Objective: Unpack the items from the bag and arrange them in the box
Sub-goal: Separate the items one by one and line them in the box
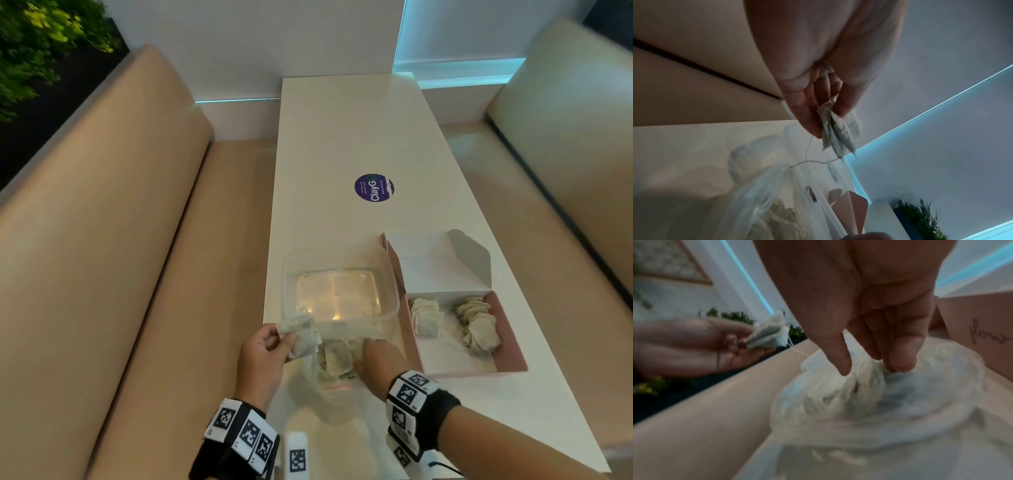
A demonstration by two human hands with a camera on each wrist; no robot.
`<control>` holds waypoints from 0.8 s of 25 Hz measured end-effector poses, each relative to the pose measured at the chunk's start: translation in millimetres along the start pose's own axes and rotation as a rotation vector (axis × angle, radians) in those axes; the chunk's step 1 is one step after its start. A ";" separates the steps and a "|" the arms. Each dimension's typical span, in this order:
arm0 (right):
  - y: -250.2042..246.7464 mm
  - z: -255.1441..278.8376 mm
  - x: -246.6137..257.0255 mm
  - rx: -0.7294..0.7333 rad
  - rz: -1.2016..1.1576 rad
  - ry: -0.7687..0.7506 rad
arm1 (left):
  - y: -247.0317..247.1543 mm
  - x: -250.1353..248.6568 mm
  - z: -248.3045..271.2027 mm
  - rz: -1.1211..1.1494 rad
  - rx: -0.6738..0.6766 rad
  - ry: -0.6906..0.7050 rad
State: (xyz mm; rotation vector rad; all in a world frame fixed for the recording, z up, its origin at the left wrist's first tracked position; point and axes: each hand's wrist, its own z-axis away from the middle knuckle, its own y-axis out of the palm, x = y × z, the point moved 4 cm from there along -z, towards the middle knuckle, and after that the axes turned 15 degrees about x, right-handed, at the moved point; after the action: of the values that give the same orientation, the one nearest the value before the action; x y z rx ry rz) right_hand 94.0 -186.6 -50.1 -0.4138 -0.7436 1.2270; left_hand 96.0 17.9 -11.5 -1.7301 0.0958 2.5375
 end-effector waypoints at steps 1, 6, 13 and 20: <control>4.9 -5.4 0.4 -0.007 -0.009 0.007 | -0.8 0.9 2.3 0.001 0.011 0.000; 18.0 -25.4 -3.3 -0.009 0.004 -0.046 | 1.1 6.6 9.5 -0.034 0.064 -0.007; -5.9 9.3 -20.8 -0.121 -0.396 -0.243 | -4.8 3.5 4.4 -0.066 0.068 -0.005; -31.7 34.4 -37.6 -0.043 -1.056 -0.276 | 7.7 0.3 -4.8 -0.049 0.076 -0.003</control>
State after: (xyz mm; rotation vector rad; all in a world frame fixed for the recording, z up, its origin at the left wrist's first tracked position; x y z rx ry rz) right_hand 86.1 -235.5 -16.1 0.1413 -1.0318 0.2648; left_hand 99.6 9.8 -13.4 -1.6797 0.1464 2.4684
